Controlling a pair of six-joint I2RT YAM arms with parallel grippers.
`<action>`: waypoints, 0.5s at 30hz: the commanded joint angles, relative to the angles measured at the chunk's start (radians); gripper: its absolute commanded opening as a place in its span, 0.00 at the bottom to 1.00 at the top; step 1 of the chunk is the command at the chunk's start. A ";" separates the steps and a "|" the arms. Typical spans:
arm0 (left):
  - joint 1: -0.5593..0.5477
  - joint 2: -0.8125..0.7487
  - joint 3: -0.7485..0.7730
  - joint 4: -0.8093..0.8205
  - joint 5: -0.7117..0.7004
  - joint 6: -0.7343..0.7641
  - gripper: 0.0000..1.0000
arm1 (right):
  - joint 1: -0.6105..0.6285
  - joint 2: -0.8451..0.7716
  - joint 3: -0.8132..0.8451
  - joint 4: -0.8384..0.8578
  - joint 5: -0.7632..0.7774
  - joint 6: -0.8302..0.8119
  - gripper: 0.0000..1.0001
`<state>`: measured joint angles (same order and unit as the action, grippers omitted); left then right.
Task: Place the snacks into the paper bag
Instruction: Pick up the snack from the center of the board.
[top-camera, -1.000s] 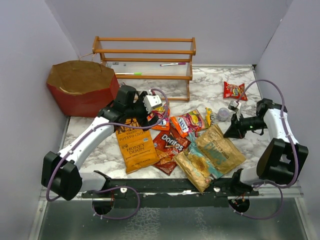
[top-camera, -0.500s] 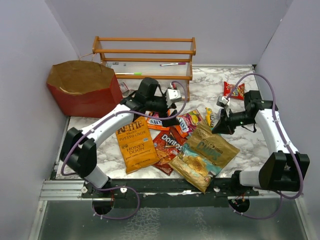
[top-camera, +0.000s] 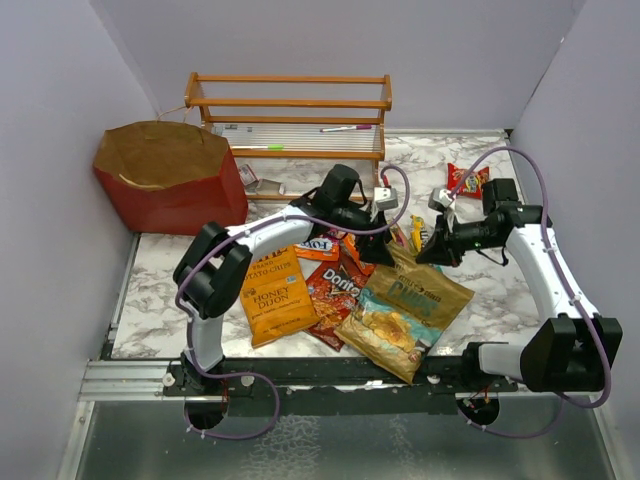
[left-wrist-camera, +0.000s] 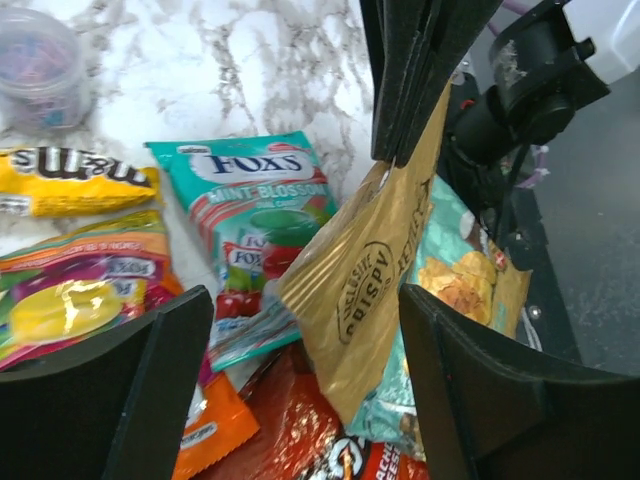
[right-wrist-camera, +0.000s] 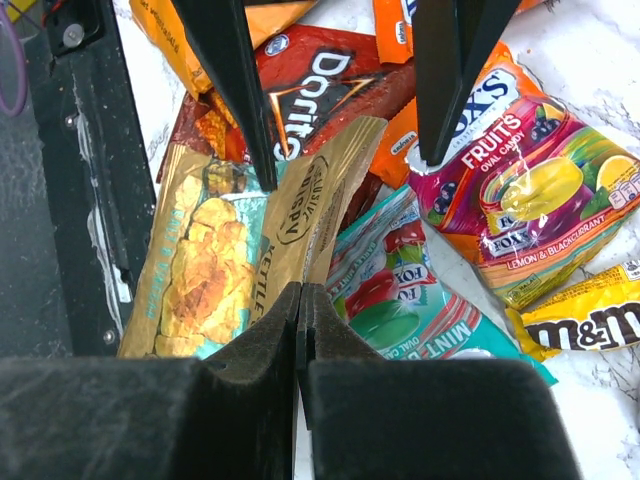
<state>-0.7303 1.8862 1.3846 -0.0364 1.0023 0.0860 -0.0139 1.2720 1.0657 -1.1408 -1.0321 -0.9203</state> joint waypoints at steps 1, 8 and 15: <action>-0.018 0.047 0.022 0.122 0.133 -0.082 0.72 | 0.011 -0.032 -0.018 0.070 -0.044 0.040 0.01; -0.024 0.089 0.025 0.235 0.200 -0.204 0.37 | 0.012 -0.070 -0.040 0.124 -0.045 0.106 0.02; -0.023 0.060 0.087 0.043 0.191 -0.087 0.00 | 0.012 -0.151 -0.045 0.171 0.008 0.194 0.06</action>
<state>-0.7486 1.9663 1.3968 0.1349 1.1561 -0.0883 -0.0074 1.1793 1.0225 -1.0447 -1.0336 -0.8005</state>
